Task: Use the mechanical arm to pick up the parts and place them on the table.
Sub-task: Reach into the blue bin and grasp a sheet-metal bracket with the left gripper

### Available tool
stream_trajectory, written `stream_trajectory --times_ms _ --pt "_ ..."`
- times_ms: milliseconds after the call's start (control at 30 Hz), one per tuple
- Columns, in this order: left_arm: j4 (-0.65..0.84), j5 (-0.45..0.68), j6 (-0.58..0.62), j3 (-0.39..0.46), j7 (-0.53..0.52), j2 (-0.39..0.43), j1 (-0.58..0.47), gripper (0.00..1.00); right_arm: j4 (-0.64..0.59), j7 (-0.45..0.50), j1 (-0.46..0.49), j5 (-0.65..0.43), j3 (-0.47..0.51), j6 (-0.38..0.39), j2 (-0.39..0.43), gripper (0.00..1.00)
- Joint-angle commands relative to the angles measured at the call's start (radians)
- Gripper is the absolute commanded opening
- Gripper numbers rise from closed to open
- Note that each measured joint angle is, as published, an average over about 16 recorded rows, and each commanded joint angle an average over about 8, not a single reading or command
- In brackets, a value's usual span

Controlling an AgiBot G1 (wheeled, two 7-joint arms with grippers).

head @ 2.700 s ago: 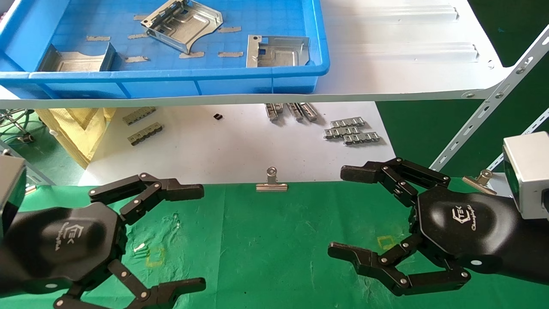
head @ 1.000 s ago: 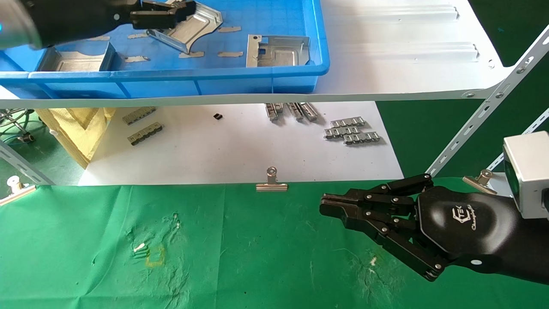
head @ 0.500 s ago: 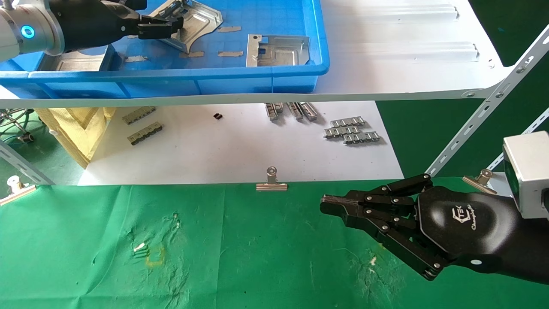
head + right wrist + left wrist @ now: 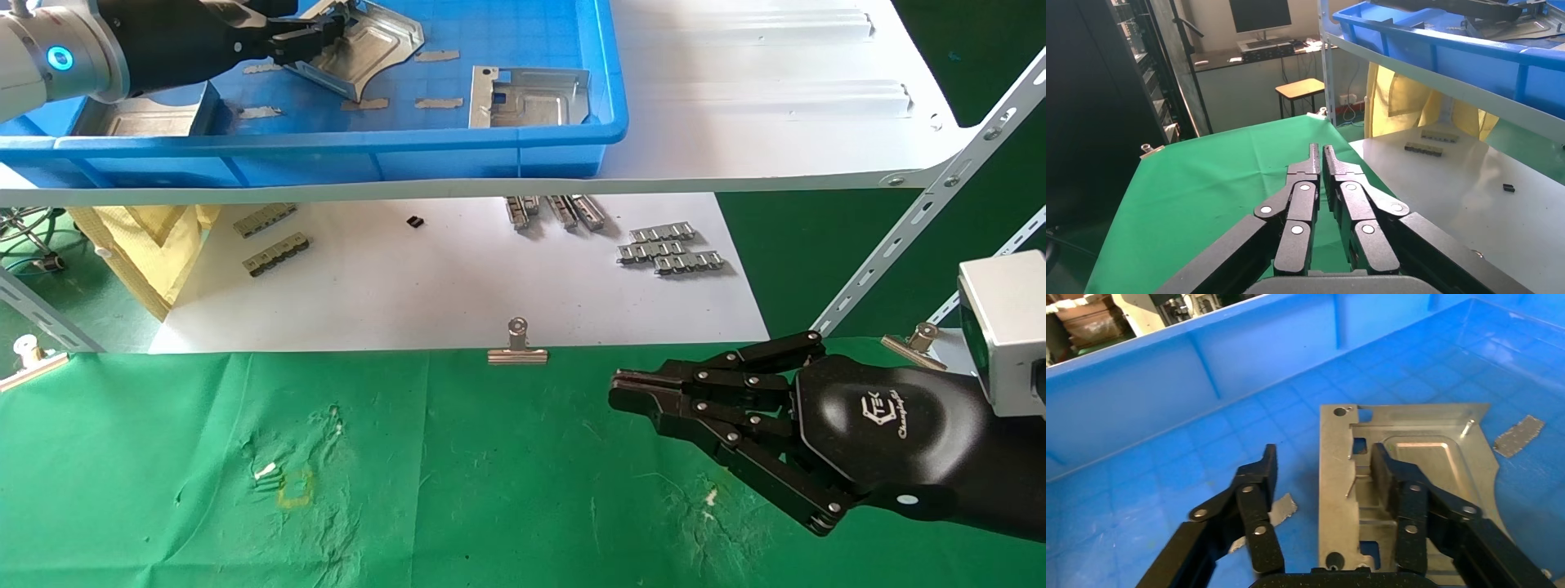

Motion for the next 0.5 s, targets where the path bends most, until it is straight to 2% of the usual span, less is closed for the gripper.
stream_trajectory --times_ms 33,300,500 --pt "0.006 -0.003 -0.008 -0.002 0.000 0.003 -0.001 0.00 0.000 0.000 0.000 0.000 0.000 0.000 0.000 1.00" --pt "0.009 -0.007 -0.011 -0.005 0.003 0.000 -0.008 0.00 0.000 0.000 0.000 0.000 0.000 0.000 0.000 1.00" --pt "-0.002 -0.018 0.038 -0.013 0.011 -0.018 -0.021 0.00 0.000 0.000 0.000 0.000 0.000 0.000 0.000 1.00"
